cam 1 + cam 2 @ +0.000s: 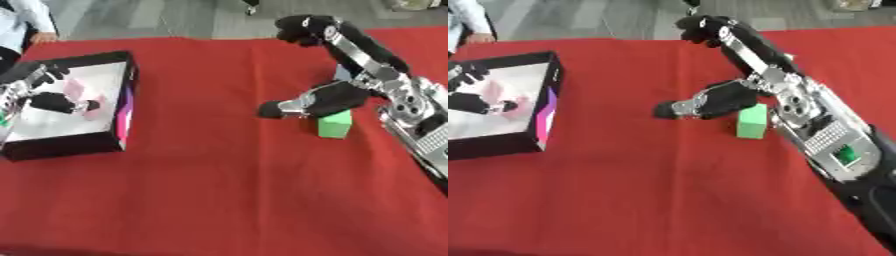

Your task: Pick up the objects with one hand, pass them to the other hand, and then place them into the box on the other side of the table.

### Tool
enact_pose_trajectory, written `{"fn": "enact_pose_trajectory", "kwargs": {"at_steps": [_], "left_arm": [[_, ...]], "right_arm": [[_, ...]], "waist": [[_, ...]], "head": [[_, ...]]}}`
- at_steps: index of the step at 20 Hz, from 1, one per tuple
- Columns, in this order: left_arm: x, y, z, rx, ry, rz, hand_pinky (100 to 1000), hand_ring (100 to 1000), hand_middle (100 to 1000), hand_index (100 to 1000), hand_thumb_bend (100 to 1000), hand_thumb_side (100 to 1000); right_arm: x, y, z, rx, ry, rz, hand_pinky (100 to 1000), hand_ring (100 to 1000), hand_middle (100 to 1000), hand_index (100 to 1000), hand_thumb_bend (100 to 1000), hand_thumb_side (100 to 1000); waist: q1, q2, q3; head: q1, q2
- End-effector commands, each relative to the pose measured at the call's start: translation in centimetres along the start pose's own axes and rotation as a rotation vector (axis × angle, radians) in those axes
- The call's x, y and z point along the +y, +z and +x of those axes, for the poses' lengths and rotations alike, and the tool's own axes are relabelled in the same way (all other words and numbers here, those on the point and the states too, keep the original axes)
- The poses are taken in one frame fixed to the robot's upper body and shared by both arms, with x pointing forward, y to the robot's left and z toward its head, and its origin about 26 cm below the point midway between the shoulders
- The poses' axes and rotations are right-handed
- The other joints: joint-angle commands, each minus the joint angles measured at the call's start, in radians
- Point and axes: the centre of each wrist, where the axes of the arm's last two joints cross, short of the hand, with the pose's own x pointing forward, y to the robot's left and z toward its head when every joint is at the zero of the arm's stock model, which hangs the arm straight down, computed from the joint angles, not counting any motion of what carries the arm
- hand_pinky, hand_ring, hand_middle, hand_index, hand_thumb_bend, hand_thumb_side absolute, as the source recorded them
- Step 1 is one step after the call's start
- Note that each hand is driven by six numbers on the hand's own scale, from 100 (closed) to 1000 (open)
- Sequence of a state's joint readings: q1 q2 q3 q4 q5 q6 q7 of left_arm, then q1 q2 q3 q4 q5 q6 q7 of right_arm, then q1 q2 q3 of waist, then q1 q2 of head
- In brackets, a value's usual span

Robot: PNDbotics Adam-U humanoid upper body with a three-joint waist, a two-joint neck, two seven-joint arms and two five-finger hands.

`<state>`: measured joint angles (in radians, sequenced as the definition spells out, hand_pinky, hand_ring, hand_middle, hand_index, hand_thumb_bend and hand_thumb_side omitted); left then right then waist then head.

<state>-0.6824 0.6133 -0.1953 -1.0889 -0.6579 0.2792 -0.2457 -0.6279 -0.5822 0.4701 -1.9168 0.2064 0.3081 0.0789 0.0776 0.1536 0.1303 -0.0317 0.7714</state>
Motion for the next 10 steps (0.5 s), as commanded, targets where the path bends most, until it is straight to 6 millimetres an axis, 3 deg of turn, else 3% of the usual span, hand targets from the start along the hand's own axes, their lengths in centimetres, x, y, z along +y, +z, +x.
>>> {"fn": "enact_pose_trajectory", "kwargs": {"at_steps": [1, 10], "left_arm": [[1.8, 0.1, -0.3, 0.015, -0.013, 0.057, 867, 822, 758, 856, 722, 423], [3.4, 1.0, 0.0, -0.025, 0.032, 0.138, 853, 793, 739, 832, 640, 433]], "right_arm": [[-1.1, 0.3, 0.3, -0.012, 0.029, -0.023, 863, 844, 773, 891, 828, 433], [-2.4, 1.1, -1.0, 0.087, 0.071, 0.017, 865, 843, 775, 887, 803, 394]], "waist": [[-0.009, -0.004, -0.001], [-0.016, -0.016, -0.005]], "head": [[-0.014, -0.001], [-0.076, -0.001]]}}
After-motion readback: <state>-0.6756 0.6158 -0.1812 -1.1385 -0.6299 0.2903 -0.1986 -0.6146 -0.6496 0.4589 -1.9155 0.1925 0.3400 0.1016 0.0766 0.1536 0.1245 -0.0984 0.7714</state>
